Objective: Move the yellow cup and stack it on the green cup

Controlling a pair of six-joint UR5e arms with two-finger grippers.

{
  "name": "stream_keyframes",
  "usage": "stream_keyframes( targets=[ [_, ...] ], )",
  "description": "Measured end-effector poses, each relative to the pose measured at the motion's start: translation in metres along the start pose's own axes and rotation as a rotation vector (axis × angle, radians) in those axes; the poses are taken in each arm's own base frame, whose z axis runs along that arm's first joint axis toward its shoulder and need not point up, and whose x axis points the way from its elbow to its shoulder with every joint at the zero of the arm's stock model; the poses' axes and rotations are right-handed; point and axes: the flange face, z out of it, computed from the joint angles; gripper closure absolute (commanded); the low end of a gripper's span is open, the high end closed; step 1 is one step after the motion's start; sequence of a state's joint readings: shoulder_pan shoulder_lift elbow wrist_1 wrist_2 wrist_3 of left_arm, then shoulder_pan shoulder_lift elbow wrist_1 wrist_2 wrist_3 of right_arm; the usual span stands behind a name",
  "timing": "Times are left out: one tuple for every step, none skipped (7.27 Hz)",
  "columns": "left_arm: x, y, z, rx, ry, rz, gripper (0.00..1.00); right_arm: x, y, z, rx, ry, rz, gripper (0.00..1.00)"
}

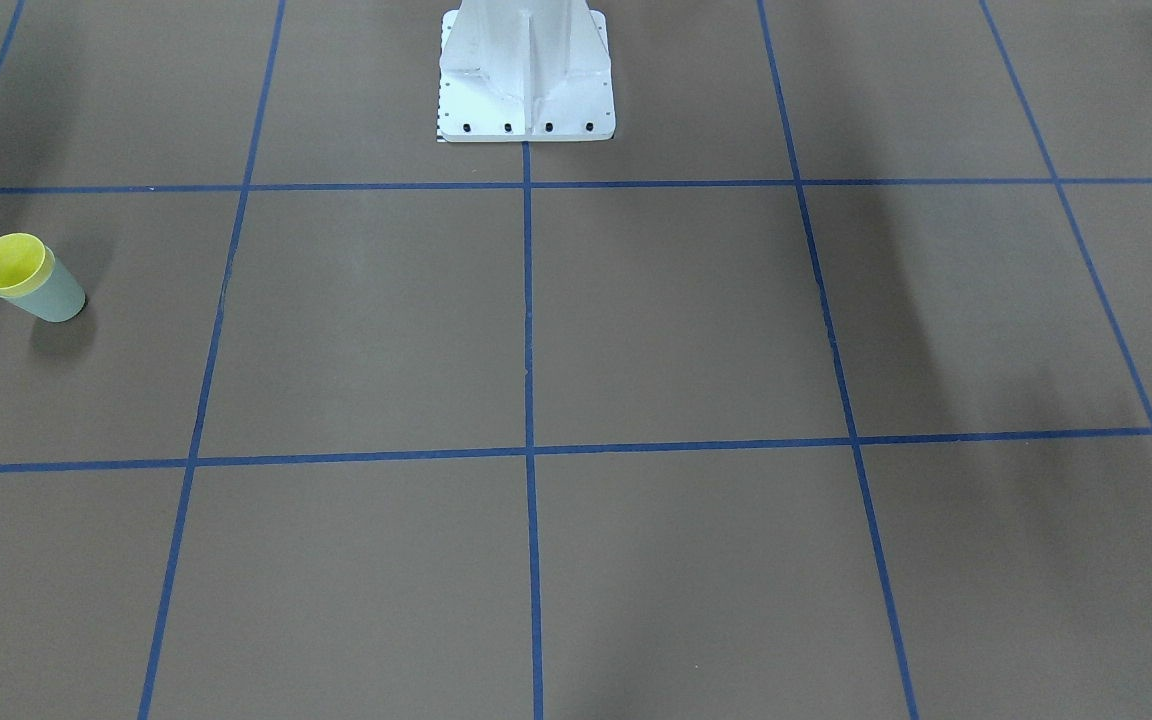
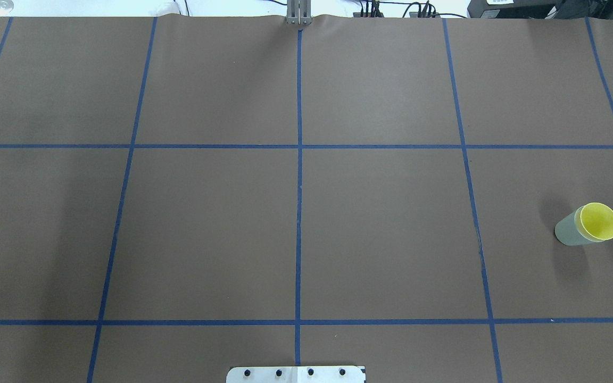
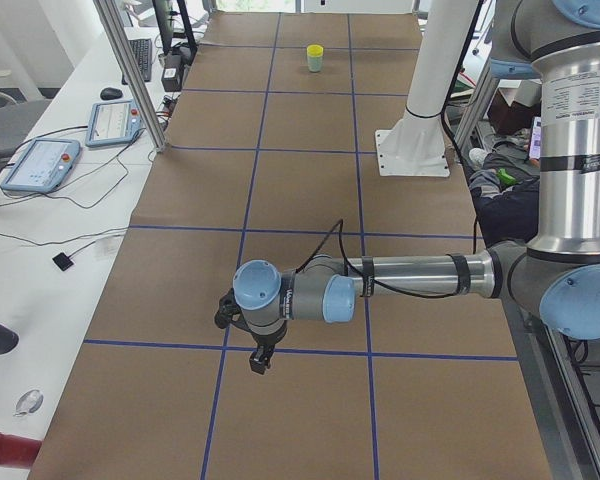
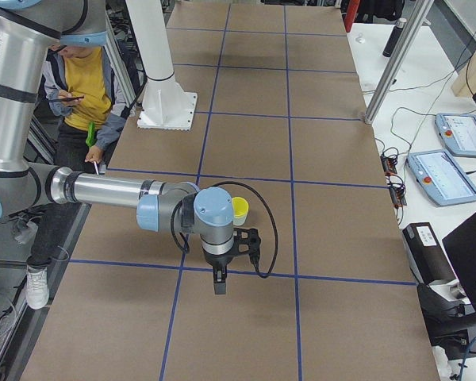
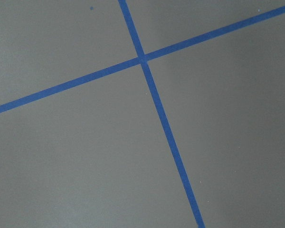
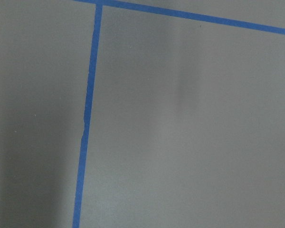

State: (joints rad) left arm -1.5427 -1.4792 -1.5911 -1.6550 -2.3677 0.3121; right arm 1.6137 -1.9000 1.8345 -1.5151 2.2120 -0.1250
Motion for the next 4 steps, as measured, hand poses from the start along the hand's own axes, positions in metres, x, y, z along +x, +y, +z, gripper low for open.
stream_keyframes(
  targets=[
    [-0.0001,0.0015,-0.0001,0.000,-0.002,0.001,0.00,0.0011,0.0004,0.0016,-0.003,-0.001,0.004,0.00],
    [0.0004,0.0016,-0.0010,0.002,-0.003,0.003,0.00,0.0029,0.0006,0.0041,-0.007,-0.002,0.008,0.00],
    [0.0006,0.0016,-0.0014,0.003,-0.005,0.004,0.00,0.0040,0.0007,0.0060,-0.011,-0.004,0.011,0.00],
    [0.0005,0.0023,-0.0011,0.001,-0.006,0.002,0.00,0.0045,0.0008,0.0071,-0.013,-0.005,0.012,0.00]
  ],
)
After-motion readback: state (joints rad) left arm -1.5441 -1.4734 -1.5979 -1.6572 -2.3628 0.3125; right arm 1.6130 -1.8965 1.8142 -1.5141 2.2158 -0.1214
